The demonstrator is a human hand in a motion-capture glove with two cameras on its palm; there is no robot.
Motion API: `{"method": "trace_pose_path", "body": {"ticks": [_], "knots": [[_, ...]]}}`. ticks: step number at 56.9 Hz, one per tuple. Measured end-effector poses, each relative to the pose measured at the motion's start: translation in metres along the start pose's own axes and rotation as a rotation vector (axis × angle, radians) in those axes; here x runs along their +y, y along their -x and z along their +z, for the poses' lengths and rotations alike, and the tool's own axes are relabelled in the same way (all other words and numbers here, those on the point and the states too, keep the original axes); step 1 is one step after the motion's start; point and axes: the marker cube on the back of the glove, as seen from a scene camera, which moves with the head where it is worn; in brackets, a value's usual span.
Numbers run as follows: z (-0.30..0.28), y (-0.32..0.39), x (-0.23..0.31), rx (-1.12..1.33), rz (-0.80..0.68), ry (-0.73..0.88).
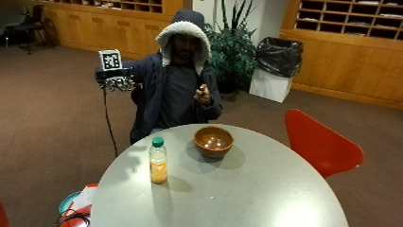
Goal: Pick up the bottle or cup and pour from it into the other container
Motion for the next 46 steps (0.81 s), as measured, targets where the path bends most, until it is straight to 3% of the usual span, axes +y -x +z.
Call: {"method": "trace_pose_path", "body": {"ticks": [11, 21, 26, 31, 34, 39, 43, 46], "knots": [[-0.003, -0.005, -0.002, 0.015, -0.097, 0.058], [0.003, -0.009, -0.013, 0.022, -0.204, -0.057], [0.000, -0.007, -0.001, 0.024, -0.106, 0.039], [0.008, -0.004, -0.026, 0.002, -0.022, -0.128], [0.013, -0.003, -0.030, -0.019, 0.013, -0.128], [0.023, -0.007, -0.048, -0.041, -0.071, -0.086], [0.032, -0.007, -0.048, -0.072, -0.042, 0.006], [0.043, -0.009, -0.065, -0.089, -0.086, -0.074]]}}
